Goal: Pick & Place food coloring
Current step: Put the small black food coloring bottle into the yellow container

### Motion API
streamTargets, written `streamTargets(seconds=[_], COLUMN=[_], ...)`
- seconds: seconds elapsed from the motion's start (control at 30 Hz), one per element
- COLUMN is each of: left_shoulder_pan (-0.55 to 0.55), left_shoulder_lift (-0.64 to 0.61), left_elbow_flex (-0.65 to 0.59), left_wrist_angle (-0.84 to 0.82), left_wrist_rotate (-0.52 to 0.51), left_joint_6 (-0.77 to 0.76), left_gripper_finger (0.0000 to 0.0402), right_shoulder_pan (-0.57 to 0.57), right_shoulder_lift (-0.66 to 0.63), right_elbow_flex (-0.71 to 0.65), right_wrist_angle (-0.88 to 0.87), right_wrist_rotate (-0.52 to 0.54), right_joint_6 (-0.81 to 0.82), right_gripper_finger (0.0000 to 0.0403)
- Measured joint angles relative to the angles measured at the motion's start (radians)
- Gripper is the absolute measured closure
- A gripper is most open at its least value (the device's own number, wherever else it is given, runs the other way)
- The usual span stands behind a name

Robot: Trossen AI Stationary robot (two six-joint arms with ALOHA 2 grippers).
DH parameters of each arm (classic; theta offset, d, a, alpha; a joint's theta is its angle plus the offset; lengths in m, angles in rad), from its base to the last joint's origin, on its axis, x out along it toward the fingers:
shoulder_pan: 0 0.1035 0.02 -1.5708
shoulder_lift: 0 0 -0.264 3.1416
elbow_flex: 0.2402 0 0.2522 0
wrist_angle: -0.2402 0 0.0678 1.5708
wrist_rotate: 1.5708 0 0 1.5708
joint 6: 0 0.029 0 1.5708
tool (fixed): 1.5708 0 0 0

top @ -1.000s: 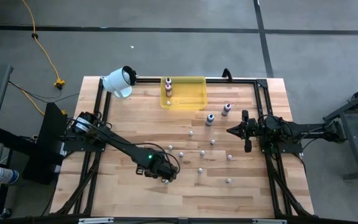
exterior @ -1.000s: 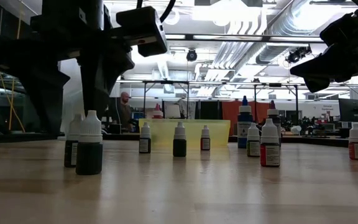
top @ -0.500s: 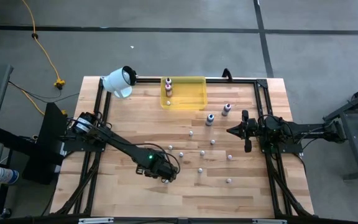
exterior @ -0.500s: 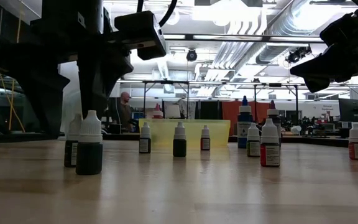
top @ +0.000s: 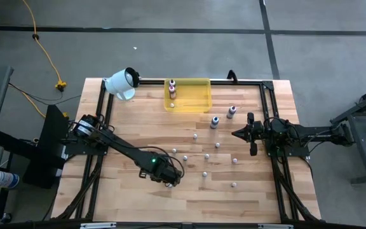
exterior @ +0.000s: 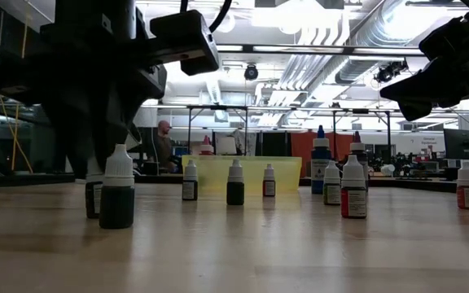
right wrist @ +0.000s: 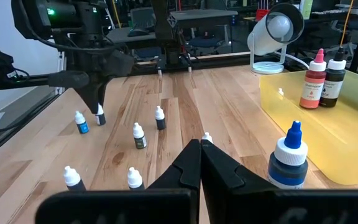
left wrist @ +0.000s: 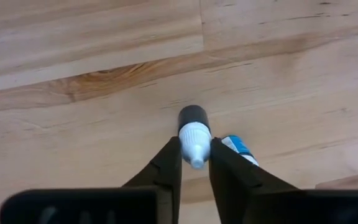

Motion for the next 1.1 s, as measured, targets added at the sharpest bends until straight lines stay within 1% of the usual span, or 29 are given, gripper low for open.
streamTargets(seconds=[0.1,0.17,0.47,0.6,0.8,1.1], left_shoulder_pan=[0.0,0.0,0.001,0.017,0.065,0.167], left_shoulder_lift=[0.0,0.0,-0.005,-0.008,-0.008,-0.009], left_elbow_flex=[0.001,0.001,0.022,0.074,0.23,0.571], left_wrist_angle=[0.002,0.004,-0.019,-0.091,-0.31,-0.632], left_wrist_rotate=[-0.015,-0.017,-0.024,-0.024,-0.041,-0.201], left_joint_6=[0.0,0.0,0.004,0.03,0.103,0.198], left_gripper_finger=[0.0366,0.037,0.037,0.037,0.037,0.0371], right_shoulder_pan=[0.0,0.0,0.0,0.0,0.0,0.0], right_shoulder_lift=[0.0,0.0,0.0,0.0,0.0,0.0], right_elbow_flex=[0.0,0.0,0.0,0.0,0.0,0.0], right_wrist_angle=[0.0,0.0,0.0,0.0,0.0,0.0], right_wrist_rotate=[0.0,0.0,0.0,0.0,0.0,0.0], right_joint_6=[0.0,0.0,0.0,0.0,0.0,0.0], right_gripper_finger=[0.0402,0.0402,0.0402,0.0402,0.0402,0.0402])
